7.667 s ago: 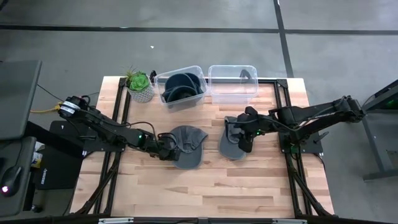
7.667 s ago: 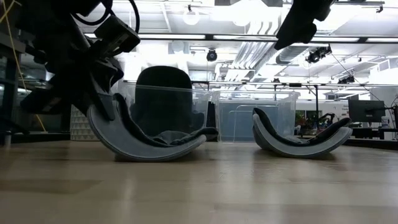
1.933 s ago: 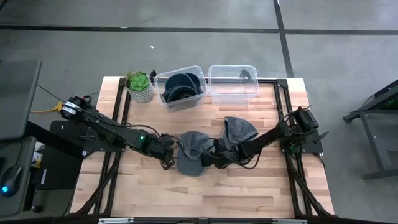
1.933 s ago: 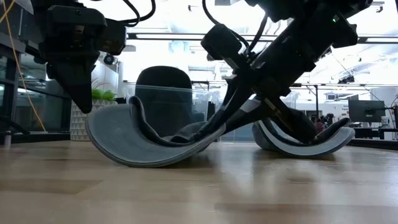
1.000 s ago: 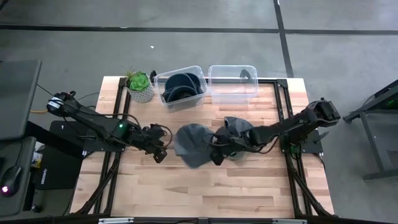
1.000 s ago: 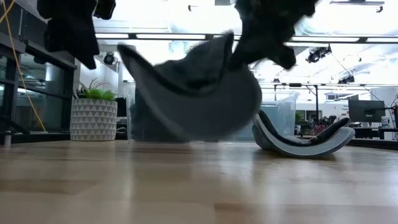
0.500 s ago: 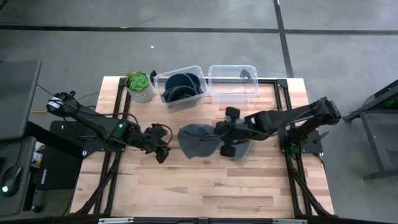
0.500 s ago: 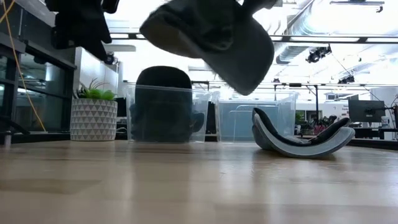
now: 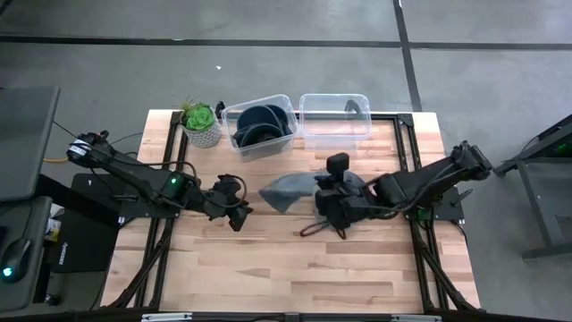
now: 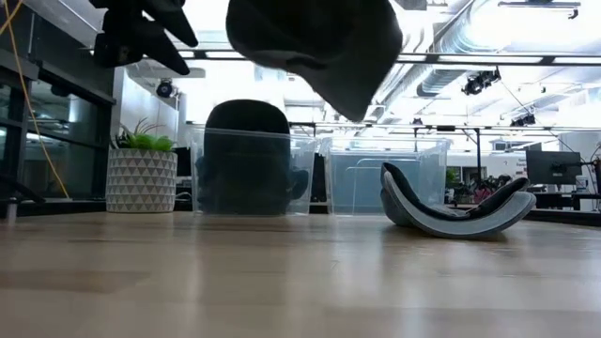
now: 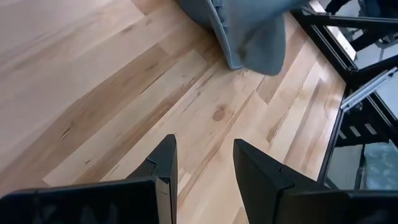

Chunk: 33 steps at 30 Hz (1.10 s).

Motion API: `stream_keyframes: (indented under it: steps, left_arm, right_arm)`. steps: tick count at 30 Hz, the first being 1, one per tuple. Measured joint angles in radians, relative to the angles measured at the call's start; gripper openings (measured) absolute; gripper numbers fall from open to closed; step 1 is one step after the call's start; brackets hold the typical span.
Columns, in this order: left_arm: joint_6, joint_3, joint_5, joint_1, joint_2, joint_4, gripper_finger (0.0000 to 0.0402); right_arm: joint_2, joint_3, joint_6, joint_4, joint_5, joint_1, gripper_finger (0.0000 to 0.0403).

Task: Pick & Place hat
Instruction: Put the left gray cap into the right transparent bin

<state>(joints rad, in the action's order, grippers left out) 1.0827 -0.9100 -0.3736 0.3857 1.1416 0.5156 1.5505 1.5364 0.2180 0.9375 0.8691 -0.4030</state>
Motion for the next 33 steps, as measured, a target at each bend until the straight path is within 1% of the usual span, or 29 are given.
stream_keyframes:
  steps: [5,7,9,12,15,22,25,29,33]
  left_arm:
    - [0.014,0.000,-0.011,0.000,0.000,0.001,0.0104]
    - [0.030,0.000,-0.029,0.000,0.000,0.000,0.0104]
    - [0.042,0.000,-0.044,0.000,0.000,0.000,0.0104]
    - [0.047,0.000,-0.093,0.000,0.000,0.001,0.0104]
    - [0.017,0.000,-0.161,0.000,0.006,0.002,0.0104]
    - [-0.020,0.000,-0.288,0.000,0.009,0.011,0.0104]
    - [-0.033,0.000,-0.329,0.000,0.009,0.008,0.0104]
    - [-0.064,0.000,-0.402,0.000,0.013,0.009,0.0104]
    - [-0.100,0.002,-0.485,0.000,0.050,0.009,0.0104]
  right_arm:
    - [0.000,0.000,0.129,-0.045,0.127,-0.058,0.0007]
    - [0.000,0.000,0.142,-0.045,0.153,-0.068,0.0007]
    - [0.000,0.000,0.116,-0.045,0.162,-0.069,0.0007]
    - [0.000,0.000,0.032,-0.052,0.161,-0.069,0.0007]
    - [0.000,0.000,-0.082,-0.070,0.171,-0.062,0.0007]
    - [0.000,0.000,-0.348,-0.088,0.176,-0.014,0.0007]
    - [-0.002,0.000,-0.466,-0.089,0.135,0.019,0.0007]
    - [-0.019,0.000,-0.636,-0.091,0.018,0.081,0.0007]
    - [-0.029,0.000,-0.706,-0.100,-0.008,0.123,0.0007]
